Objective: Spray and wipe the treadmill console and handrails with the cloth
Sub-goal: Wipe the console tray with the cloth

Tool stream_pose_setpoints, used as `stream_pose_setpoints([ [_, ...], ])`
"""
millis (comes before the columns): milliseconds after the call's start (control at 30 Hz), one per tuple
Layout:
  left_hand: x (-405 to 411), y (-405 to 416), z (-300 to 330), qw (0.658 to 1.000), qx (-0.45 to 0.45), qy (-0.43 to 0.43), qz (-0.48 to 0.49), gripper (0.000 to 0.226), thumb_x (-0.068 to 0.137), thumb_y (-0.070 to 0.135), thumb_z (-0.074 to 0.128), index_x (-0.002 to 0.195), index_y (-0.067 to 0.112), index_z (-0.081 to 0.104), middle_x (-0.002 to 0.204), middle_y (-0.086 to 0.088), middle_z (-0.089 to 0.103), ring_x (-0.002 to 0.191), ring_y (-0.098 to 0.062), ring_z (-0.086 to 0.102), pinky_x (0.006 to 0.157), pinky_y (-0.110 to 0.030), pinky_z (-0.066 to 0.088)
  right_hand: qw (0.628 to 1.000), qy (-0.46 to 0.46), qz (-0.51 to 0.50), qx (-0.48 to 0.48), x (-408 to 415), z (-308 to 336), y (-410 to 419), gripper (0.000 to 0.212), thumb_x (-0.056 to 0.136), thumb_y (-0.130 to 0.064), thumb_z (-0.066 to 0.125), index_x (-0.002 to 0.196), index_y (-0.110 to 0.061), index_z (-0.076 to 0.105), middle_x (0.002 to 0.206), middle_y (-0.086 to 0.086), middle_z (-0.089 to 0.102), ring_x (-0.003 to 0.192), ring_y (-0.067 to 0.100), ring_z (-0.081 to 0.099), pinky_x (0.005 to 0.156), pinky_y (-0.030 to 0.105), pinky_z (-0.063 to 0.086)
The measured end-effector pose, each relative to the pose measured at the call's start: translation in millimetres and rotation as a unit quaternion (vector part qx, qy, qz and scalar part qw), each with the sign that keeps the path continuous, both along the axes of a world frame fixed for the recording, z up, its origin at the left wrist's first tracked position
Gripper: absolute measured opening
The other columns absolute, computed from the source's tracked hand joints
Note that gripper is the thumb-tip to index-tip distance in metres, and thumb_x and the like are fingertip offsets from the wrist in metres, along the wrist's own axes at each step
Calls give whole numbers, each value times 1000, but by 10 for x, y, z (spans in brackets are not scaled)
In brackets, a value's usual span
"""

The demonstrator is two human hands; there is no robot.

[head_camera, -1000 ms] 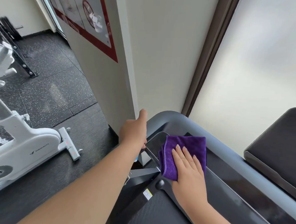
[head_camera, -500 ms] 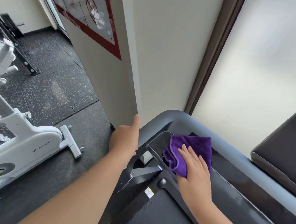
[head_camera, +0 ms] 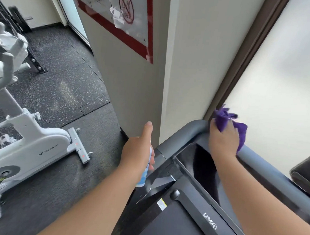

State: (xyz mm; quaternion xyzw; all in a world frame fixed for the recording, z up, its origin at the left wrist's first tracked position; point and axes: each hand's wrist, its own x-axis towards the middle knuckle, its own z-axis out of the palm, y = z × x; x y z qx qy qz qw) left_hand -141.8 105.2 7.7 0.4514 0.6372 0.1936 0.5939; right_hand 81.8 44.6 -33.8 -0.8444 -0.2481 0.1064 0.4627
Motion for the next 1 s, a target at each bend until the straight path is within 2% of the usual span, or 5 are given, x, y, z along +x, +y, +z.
stream_pose_setpoints([
  [200, -50, 4, -3, 1000, -12, -6, -18, 79, 99, 73, 47, 57, 7, 51, 49, -9, 57, 44, -26, 56, 63, -34, 55, 963, -129, 200, -131, -508, -327, 296, 57, 99, -33, 59, 155, -27, 48, 167, -7, 36, 158, 13, 21, 130, 36, 5],
  [567, -75, 24, -7, 999, -16, -16, -40, 77, 99, 72, 47, 59, 7, 52, 49, -10, 56, 42, -26, 55, 49, -25, 48, 950, -195, 198, -145, -771, -437, -321, 79, 84, -19, 58, 161, -23, 38, 169, -10, 27, 159, 12, 19, 131, 39, 10],
  [700, -142, 21, -8, 999, -19, -24, -34, 79, 98, 73, 46, 58, 6, 52, 48, -10, 57, 39, -25, 56, 60, -31, 51, 952, -204, 125, -189, -161, -368, -237, 68, 97, -24, 58, 162, -23, 35, 170, -7, 30, 160, 12, 14, 131, 38, 1],
  [800, -175, -25, 0, 999, -24, -27, -25, 78, 98, 72, 46, 56, 6, 51, 47, -10, 57, 39, -25, 57, 66, -34, 52, 968, -150, 92, -177, 15, -191, 146, 44, 101, -45, 38, 137, -28, 56, 145, -5, 57, 148, 23, 37, 127, 43, 14],
  [1000, -168, -49, -2, 999, -31, -19, -10, 78, 97, 73, 45, 55, 7, 50, 48, -10, 56, 40, -26, 55, 60, -32, 51, 923, -225, 252, -182, -698, -309, 305, 51, 95, -47, 52, 143, -31, 60, 155, -10, 53, 152, 17, 34, 128, 39, 9],
])
